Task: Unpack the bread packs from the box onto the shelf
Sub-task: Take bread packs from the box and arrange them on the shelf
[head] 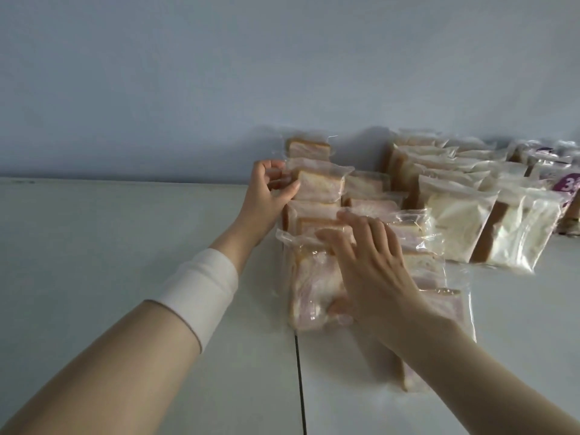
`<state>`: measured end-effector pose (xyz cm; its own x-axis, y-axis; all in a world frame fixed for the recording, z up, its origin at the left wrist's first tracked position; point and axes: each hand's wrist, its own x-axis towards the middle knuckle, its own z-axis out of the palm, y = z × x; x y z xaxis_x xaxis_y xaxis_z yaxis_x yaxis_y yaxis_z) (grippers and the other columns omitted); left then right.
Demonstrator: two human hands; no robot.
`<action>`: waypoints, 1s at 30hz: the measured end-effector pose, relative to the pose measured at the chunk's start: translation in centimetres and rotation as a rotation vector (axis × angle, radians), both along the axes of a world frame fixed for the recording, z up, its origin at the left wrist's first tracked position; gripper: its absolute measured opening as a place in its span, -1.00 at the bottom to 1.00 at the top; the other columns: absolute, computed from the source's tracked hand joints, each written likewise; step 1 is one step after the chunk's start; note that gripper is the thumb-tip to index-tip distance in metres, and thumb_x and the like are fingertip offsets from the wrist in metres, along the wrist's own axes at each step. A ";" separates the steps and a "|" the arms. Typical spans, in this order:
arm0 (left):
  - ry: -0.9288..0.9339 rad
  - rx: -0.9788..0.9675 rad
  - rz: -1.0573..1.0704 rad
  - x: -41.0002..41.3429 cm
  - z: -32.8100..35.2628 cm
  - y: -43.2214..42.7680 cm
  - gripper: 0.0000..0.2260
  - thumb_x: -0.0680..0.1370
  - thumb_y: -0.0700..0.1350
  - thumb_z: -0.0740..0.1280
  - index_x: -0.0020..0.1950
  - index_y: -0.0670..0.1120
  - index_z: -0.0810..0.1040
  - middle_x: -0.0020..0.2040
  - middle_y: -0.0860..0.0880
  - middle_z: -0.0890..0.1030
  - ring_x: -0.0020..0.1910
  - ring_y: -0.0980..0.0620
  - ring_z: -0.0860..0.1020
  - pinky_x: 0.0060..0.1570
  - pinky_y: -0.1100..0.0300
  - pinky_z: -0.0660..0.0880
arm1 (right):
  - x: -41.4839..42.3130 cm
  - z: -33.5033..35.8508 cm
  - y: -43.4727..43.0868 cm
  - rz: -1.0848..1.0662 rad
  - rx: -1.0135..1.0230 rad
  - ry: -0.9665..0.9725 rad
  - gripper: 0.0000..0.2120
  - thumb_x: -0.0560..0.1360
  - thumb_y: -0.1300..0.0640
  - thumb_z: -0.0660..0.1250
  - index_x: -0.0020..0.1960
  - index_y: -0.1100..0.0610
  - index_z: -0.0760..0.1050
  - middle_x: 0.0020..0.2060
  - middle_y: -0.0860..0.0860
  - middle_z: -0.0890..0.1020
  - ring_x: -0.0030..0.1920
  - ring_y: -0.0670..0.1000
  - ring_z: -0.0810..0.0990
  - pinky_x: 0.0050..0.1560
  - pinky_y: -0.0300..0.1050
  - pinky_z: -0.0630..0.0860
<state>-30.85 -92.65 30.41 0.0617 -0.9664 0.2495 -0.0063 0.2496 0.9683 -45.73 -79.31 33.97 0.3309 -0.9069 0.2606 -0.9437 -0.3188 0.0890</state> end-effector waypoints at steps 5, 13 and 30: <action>-0.008 0.033 -0.010 -0.4 0.6 -1.7 -0.69 0.55 -0.19 0.28 0.29 -0.10 0.38 0.06 -0.04 0.52 0.04 0.09 0.50 0.10 0.31 0.43 | 1.0 -0.5 -1.5 -0.071 -0.054 -0.069 -0.20 -0.07 0.26 0.63 0.16 0.24 0.51 0.17 0.30 0.52 0.16 0.34 0.51 0.20 0.24 0.45; 0.011 0.256 0.128 -1.3 1.2 -4.1 -0.52 0.56 -0.01 0.26 0.40 -0.21 0.26 0.27 -0.13 0.43 0.06 0.14 0.47 -0.17 0.53 0.36 | 0.9 -0.6 -2.2 -0.068 -0.005 -0.042 -0.15 -0.12 0.23 0.65 0.15 0.24 0.50 0.14 0.26 0.53 0.16 0.31 0.51 0.14 0.15 0.49; -0.296 0.043 0.027 -1.0 2.2 -5.2 -0.64 0.39 -0.02 0.48 0.10 -0.03 0.45 -0.02 -0.06 0.53 0.05 -0.06 0.54 0.08 0.13 0.47 | 0.8 -0.5 -3.1 -0.033 0.124 0.068 -0.19 0.26 0.15 0.54 0.41 0.17 0.22 0.42 0.24 0.20 0.46 0.32 0.08 0.40 0.12 0.24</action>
